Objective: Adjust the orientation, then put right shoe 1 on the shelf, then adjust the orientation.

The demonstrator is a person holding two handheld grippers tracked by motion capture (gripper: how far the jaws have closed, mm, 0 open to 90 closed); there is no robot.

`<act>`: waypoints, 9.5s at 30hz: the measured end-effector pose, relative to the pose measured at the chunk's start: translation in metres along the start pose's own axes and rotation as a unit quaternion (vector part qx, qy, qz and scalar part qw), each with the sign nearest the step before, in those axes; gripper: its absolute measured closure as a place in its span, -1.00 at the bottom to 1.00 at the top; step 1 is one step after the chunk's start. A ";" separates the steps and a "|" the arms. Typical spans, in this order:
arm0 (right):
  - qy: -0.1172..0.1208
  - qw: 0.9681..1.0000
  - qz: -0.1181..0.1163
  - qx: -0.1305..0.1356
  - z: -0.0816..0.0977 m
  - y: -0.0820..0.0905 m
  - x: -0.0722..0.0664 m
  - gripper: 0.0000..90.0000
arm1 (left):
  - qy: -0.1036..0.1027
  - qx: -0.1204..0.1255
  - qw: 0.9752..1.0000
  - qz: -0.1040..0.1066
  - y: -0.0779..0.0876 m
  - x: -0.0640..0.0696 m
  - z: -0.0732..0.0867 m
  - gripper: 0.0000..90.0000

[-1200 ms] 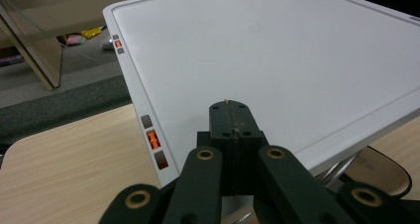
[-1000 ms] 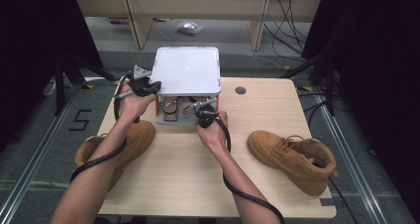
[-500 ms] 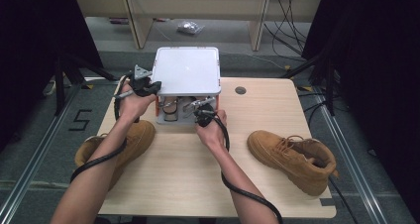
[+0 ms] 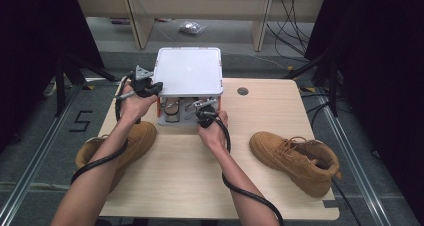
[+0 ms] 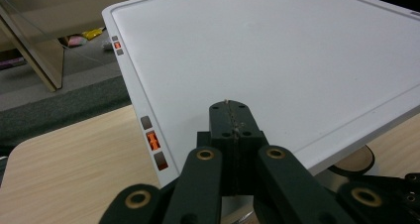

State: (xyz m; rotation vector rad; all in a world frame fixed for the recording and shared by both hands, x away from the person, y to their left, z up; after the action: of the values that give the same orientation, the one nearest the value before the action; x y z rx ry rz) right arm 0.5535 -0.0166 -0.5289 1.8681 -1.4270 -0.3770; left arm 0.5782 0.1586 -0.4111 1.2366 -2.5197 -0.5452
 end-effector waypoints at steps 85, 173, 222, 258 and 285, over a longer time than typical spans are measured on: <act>-0.011 0.998 -0.068 0.009 0.127 0.113 0.054 0.07 | 0.041 -0.066 0.997 -0.017 0.172 -0.018 0.106 -0.09; -0.024 0.997 -0.079 0.005 0.127 0.116 0.055 0.00 | 0.034 -0.193 0.979 -0.062 0.191 -0.025 0.143 0.81; -0.018 0.997 -0.079 0.001 0.131 0.114 0.053 0.00 | -0.007 -0.151 0.983 -0.106 0.203 -0.027 0.089 0.85; -0.019 0.997 -0.075 0.004 0.130 0.114 0.053 0.00 | 0.015 -0.125 0.984 -0.129 0.208 -0.051 0.061 0.85; -0.016 0.997 -0.074 0.005 0.131 0.112 0.053 0.00 | 0.018 -0.105 0.983 -0.148 0.209 -0.061 0.040 0.85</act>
State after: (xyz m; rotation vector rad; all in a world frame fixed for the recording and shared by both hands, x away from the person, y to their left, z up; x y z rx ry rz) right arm 0.4103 -0.1261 -0.5281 1.9898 -1.3169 -0.4761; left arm 0.4531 0.3333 -0.3580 1.5298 -2.1916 -0.8255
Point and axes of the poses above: each handheld gripper's, and its own axes: y roughly backward along the jaws, z roughly out of its underside, x roughly to its right, the point moved 7 cm from there along -y, roughly forward along the jaws, and after that the axes turned 13 degrees about z, right-handed, at the moved point
